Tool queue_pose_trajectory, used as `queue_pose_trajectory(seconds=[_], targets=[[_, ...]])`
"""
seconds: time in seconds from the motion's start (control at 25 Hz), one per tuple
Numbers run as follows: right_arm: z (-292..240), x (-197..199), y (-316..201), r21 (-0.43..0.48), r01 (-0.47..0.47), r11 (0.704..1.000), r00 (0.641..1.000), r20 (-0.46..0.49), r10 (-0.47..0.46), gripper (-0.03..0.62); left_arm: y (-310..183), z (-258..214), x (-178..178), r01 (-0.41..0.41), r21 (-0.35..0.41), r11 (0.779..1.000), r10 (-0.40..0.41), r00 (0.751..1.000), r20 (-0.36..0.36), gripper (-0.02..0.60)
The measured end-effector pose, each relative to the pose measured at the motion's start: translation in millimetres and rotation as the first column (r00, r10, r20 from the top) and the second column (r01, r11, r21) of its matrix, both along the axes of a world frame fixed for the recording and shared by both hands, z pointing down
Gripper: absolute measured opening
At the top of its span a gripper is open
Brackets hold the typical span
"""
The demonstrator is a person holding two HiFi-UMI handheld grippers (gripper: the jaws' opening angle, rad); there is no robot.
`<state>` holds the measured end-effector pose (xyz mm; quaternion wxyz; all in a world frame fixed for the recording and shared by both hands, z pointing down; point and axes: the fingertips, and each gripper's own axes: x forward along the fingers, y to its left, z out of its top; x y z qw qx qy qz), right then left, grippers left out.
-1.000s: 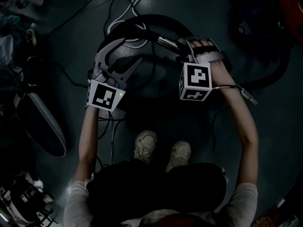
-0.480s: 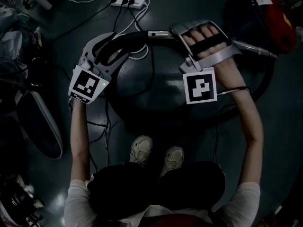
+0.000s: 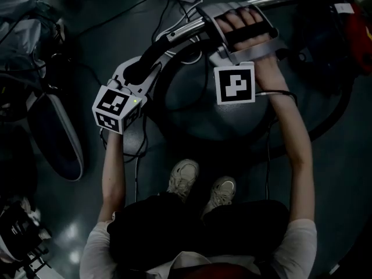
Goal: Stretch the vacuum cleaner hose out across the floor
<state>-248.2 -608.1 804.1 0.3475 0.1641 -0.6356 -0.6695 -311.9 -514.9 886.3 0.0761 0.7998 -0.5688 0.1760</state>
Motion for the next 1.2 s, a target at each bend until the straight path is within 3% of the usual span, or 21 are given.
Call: queue_pose_trajectory(seconds=[0.16, 0.2, 0.28, 0.32, 0.36, 0.44, 0.48, 0.52, 0.56, 0.68, 0.72, 0.8, 0.84, 0.88, 0.92, 0.96, 1.04, 1.08, 1.12, 1.16, 1.2], targets=[[79, -54, 16, -0.128, 0.07, 0.989, 0.998, 0.005, -0.07, 0.264, 47, 62, 11, 0.098, -0.199, 0.975, -0.146, 0.959, -0.244, 0.129], [104, -61, 22, -0.146, 0.084, 0.986, 0.995, -0.032, -0.089, 0.264, 57, 76, 17, 0.098, -0.238, 0.966, -0.163, 0.949, -0.269, 0.14], [154, -57, 22, -0.099, 0.065, 0.993, 0.975, -0.206, -0.085, 0.262, 67, 98, 29, 0.093, -0.319, 0.943, -0.185, 0.944, -0.272, 0.186], [172, -54, 23, -0.087, 0.064, 0.994, 0.964, -0.253, -0.084, 0.262, 69, 111, 31, 0.103, -0.381, 0.919, -0.21, 0.945, -0.252, 0.195], [184, -56, 29, -0.119, 0.076, 0.99, 0.969, -0.225, -0.102, 0.262, 71, 127, 30, 0.124, -0.464, 0.877, -0.248, 0.944, -0.216, 0.196], [192, -66, 45, -0.225, 0.126, 0.966, 0.987, -0.068, -0.145, 0.259, 80, 163, 22, 0.184, -0.624, 0.759, -0.313, 0.944, -0.103, 0.204], [194, -68, 50, -0.254, 0.138, 0.957, 0.989, -0.022, -0.148, 0.259, 86, 175, 16, 0.213, -0.665, 0.716, -0.33, 0.942, -0.053, 0.204], [196, -65, 51, -0.265, 0.13, 0.956, 0.99, -0.014, -0.138, 0.259, 89, 183, 11, 0.235, -0.673, 0.701, -0.347, 0.937, -0.034, 0.204], [197, -58, 48, -0.268, 0.107, 0.957, 0.993, -0.028, -0.118, 0.259, 90, 186, 8, 0.246, -0.658, 0.712, -0.369, 0.928, -0.053, 0.204], [202, -28, 34, -0.345, -0.01, 0.938, 0.996, -0.085, -0.021, 0.259, 84, 186, -4, 0.277, -0.563, 0.779, -0.449, 0.872, -0.194, 0.204], [204, -19, 31, -0.397, -0.047, 0.917, 0.996, -0.09, 0.012, 0.259, 83, 182, -15, 0.337, -0.509, 0.792, -0.478, 0.861, -0.173, 0.204], [204, -8, 27, -0.49, -0.096, 0.866, 0.995, -0.077, 0.066, 0.259, 83, 160, -45, 0.51, -0.302, 0.805, -0.525, 0.85, 0.036, 0.204], [202, -5, 26, -0.536, -0.109, 0.837, 0.994, -0.059, 0.092, 0.259, 84, 142, -57, 0.558, -0.164, 0.813, -0.538, 0.829, 0.153, 0.204], [198, -3, 25, -0.592, -0.117, 0.797, 0.992, -0.029, 0.124, 0.259, 82, 123, -61, 0.561, -0.051, 0.827, -0.539, 0.814, 0.216, 0.204], [193, -1, 24, -0.663, -0.117, 0.74, 0.986, 0.011, 0.166, 0.259, 77, 106, -58, 0.534, 0.006, 0.845, -0.523, 0.825, 0.215, 0.204], [187, 1, 22, -0.744, -0.107, 0.66, 0.973, 0.059, 0.224, 0.259, 70, 95, -52, 0.499, 0.009, 0.867, -0.493, 0.854, 0.164, 0.204], [171, 9, 20, -0.892, -0.047, 0.449, 0.917, 0.14, 0.374, 0.259, 52, 84, -36, 0.427, -0.027, 0.904, -0.427, 0.904, 0.029, 0.204], [164, 17, 19, -0.939, -0.005, 0.345, 0.877, 0.161, 0.453, 0.261, 44, 82, -29, 0.392, -0.023, 0.92, -0.392, 0.92, -0.001, 0.204], [158, 29, 16, -0.965, 0.032, 0.261, 0.833, 0.17, 0.526, 0.259, 35, 80, -20, 0.349, -0.006, 0.937, -0.349, 0.937, 0.005, 0.204], [155, 46, 12, -0.977, 0.059, 0.204, 0.785, 0.171, 0.595, 0.259, 27, 80, -8, 0.294, 0.01, 0.956, -0.294, 0.955, 0.034, 0.204], [155, 69, 4, -0.983, 0.073, 0.168, 0.73, 0.167, 0.663, 0.261, 19, 80, 5, 0.229, 0.021, 0.973, -0.23, 0.971, 0.067, 0.204]])
